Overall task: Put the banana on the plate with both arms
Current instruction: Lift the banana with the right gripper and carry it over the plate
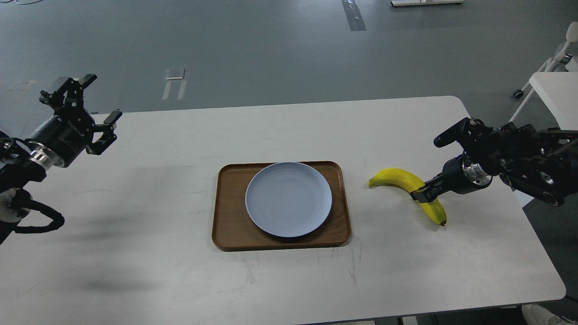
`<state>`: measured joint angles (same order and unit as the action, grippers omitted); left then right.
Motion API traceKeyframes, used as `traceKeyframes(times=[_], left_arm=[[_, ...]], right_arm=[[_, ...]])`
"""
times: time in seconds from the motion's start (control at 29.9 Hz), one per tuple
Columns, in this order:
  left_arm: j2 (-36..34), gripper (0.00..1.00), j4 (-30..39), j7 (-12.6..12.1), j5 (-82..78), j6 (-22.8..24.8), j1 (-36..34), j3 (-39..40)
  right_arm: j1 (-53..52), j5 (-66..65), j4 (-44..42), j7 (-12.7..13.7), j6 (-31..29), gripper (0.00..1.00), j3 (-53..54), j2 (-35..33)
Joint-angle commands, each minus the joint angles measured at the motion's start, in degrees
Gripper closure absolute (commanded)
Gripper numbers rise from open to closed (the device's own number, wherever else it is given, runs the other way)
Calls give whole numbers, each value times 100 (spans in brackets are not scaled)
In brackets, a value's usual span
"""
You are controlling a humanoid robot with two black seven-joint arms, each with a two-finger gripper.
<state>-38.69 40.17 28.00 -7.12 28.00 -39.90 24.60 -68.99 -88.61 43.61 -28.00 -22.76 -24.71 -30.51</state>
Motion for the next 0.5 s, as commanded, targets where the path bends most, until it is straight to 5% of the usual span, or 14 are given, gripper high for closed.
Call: traceKeyframes(times=[0.0, 0.33, 0.47], left_arm=[[-16, 2, 8, 0, 9, 0, 0, 10], [-42, 2, -1, 0, 9, 0, -26, 10], [-34, 2, 8, 0, 9, 0, -61, 18]], right_arm=[[-193, 37, 147, 0, 8, 100, 54, -147], [-1424, 405, 1131, 0, -88, 100, 134, -254], [-1784, 898, 1203, 0, -457, 100, 98, 438]])
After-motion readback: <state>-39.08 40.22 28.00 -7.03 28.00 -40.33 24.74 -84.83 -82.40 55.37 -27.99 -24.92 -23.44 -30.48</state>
